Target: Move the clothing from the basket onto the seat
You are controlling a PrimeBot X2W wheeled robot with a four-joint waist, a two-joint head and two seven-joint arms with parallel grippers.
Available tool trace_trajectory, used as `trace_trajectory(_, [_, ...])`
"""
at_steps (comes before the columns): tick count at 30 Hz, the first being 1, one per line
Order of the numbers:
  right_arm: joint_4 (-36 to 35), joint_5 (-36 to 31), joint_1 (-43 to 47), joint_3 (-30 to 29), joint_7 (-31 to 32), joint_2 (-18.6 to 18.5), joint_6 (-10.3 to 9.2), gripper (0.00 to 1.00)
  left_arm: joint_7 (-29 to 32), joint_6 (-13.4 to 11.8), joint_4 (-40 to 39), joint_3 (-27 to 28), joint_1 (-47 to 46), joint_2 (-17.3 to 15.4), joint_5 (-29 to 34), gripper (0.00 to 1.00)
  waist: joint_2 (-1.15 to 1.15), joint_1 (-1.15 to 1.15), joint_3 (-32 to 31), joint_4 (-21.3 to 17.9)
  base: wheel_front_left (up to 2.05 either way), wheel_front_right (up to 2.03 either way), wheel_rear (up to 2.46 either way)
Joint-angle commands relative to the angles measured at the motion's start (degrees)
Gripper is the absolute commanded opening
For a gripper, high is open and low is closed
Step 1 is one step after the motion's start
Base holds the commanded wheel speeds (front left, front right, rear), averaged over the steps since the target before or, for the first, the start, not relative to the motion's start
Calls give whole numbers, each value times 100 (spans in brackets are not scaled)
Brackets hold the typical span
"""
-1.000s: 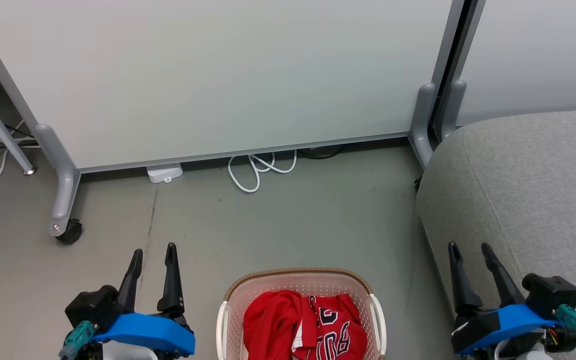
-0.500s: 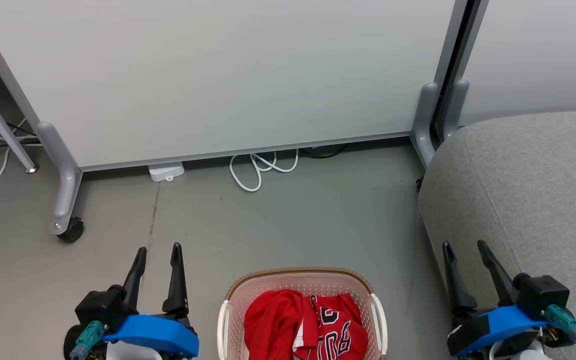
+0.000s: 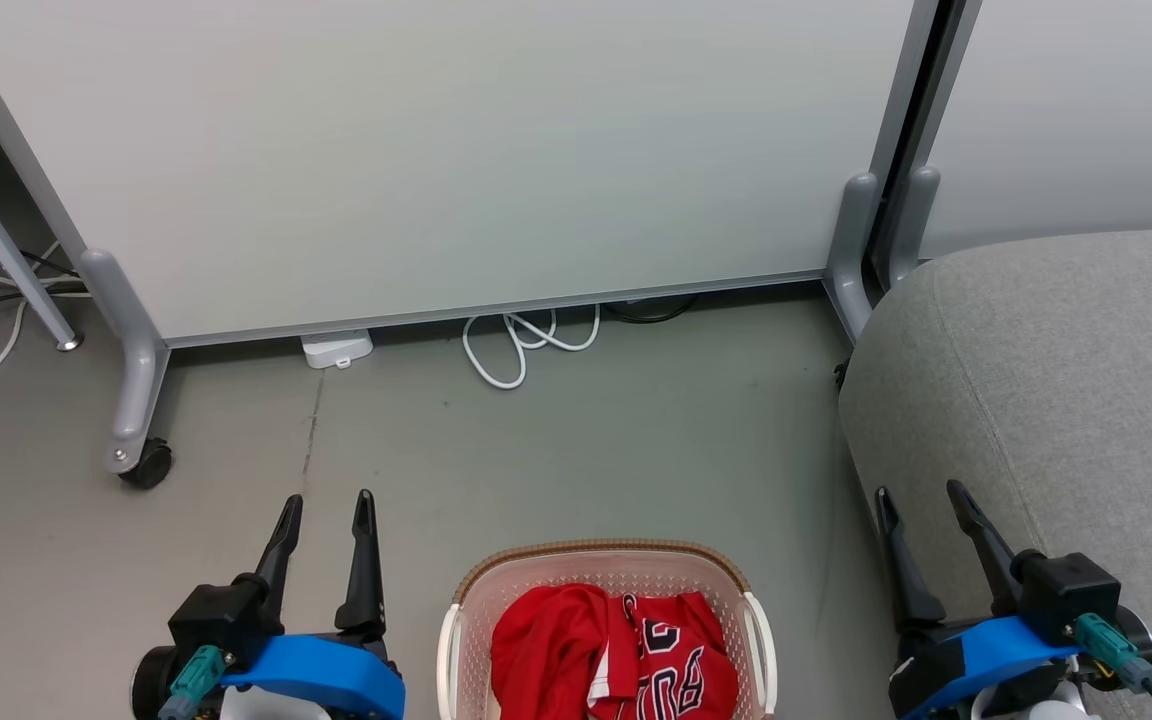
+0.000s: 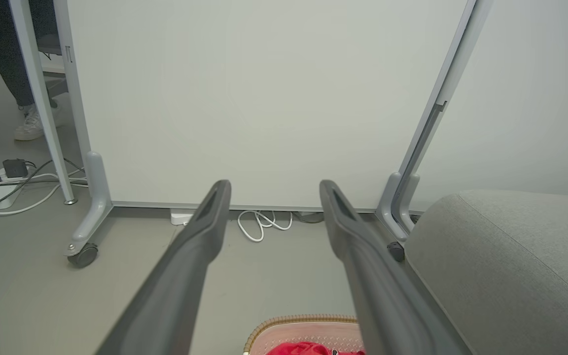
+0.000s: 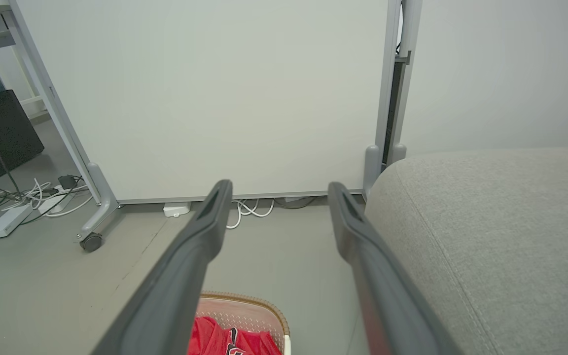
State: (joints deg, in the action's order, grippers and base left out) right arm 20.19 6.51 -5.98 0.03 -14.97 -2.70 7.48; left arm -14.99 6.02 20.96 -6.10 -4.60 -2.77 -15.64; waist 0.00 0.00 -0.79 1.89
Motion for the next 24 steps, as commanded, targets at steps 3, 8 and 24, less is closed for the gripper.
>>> trace_trajectory(3, [6, 12, -84, 15, -30, -33, 2, 100, -30, -27, 13, 11, -56, -20, 4, 100, 0, 0, 15, 3, 0, 0, 0])
trace_trajectory(8, [13, 23, -76, 7, -30, -33, 2, 100, -30, -29, 7, 36, -34, -20, -12, 100, 0, 0, 33, -4, 0, 0, 0])
trace_trajectory(24, [-88, 98, -237, 156, -30, -31, 2, 100, -29, -23, 153, 61, -96, -16, -16, 100, 0, 0, 462, -456, 0, 0, 0])
